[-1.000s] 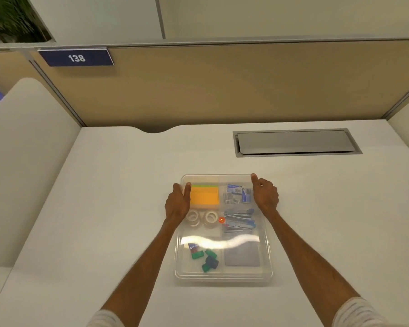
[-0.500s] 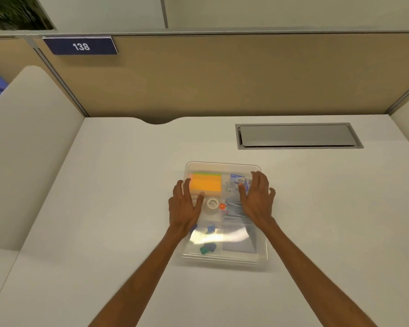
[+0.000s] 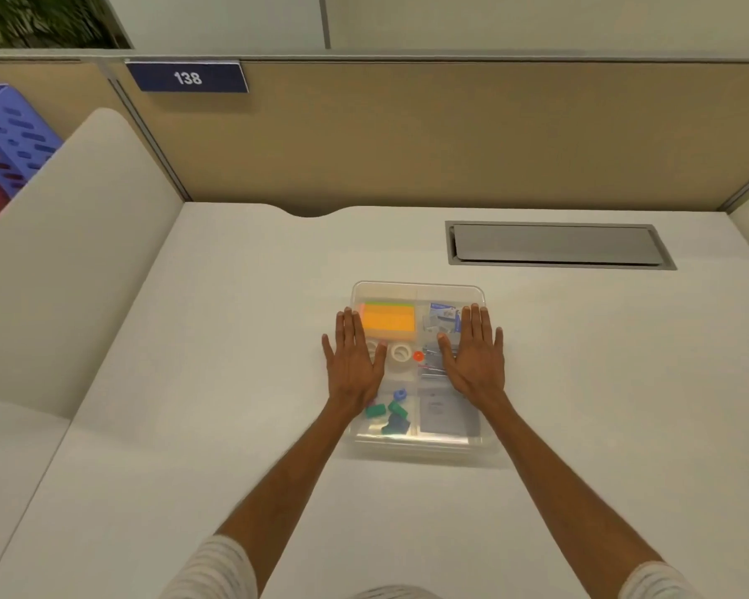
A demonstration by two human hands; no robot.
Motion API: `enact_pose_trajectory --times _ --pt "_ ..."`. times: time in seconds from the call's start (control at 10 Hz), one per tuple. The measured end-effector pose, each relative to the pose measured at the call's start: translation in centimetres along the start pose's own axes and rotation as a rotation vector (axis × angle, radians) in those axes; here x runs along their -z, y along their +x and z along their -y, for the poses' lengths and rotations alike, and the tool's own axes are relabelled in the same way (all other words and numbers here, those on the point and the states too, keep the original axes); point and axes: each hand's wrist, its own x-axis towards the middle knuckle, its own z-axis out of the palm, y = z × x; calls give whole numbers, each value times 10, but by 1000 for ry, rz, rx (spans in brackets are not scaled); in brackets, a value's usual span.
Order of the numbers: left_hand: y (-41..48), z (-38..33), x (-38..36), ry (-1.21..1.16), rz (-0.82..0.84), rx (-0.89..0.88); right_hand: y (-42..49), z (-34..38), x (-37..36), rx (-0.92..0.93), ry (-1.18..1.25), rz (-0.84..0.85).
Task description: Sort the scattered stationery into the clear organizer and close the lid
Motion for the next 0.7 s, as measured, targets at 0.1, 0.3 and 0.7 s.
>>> enact_pose_trajectory --times 0.1,0.3,0.7 --pt "-2 2 2 41 6 -2 -2 4 3 9 -47 -8" --pt "-11 -8 11 66 2 -93 -8 19 18 17 -34 -32" --pt "-1 -50 63 124 -120 -195 -6 44 81 -5 33 -281"
